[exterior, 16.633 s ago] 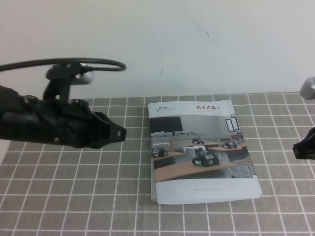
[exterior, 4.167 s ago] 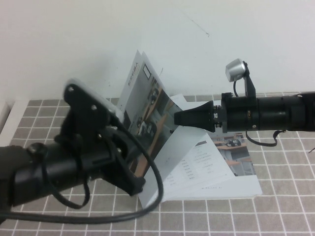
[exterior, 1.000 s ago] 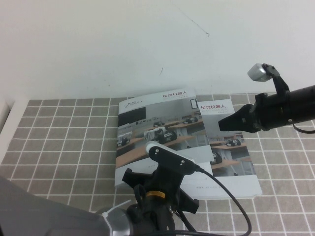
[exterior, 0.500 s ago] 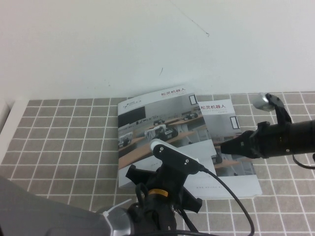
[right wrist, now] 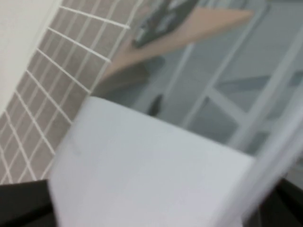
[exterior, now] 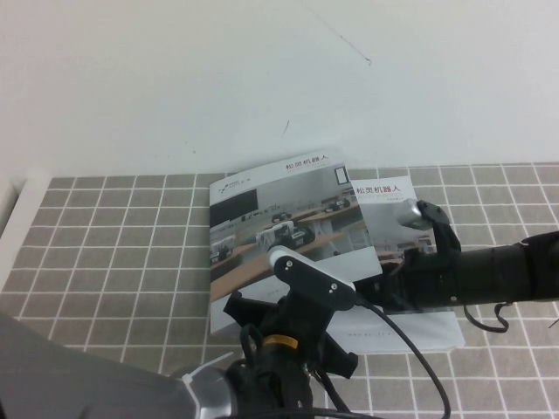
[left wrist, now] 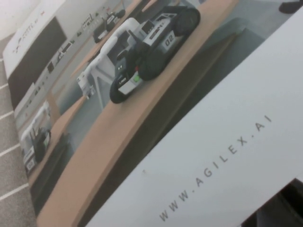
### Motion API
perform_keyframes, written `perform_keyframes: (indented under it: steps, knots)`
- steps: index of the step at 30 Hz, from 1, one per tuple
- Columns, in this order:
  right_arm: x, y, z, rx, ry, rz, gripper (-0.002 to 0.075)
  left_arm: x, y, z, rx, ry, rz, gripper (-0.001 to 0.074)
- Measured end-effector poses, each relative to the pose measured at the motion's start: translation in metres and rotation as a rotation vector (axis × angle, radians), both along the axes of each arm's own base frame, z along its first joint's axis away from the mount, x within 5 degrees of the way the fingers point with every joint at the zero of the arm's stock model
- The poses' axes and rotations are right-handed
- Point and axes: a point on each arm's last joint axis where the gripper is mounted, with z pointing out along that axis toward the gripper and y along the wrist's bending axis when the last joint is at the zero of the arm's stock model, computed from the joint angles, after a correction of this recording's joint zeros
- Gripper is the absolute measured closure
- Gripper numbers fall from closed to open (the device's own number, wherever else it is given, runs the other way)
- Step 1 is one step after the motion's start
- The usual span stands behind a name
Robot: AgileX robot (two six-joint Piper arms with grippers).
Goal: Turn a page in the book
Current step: Open the closed book
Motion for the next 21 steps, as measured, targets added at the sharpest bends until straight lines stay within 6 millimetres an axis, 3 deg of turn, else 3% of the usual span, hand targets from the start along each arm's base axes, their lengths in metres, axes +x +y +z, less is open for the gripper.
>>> perform_keyframes:
  steps: [6, 11, 21]
  knots:
    - [-0.001, 0.001, -0.006, -0.044, 0.043, -0.009, 0.0727, 0.009, 0.008, 0.001, 0.061, -0.017, -0.004, 0.0739]
    - [0.000, 0.001, -0.006, -0.056, 0.065, -0.006, 0.0727, 0.019, 0.022, 0.013, 0.122, -0.047, 0.008, 0.0739]
    - [0.000, 0.001, -0.006, -0.056, 0.073, -0.007, 0.0727, 0.041, 0.078, 0.049, 0.187, -0.052, 0.264, 0.0739]
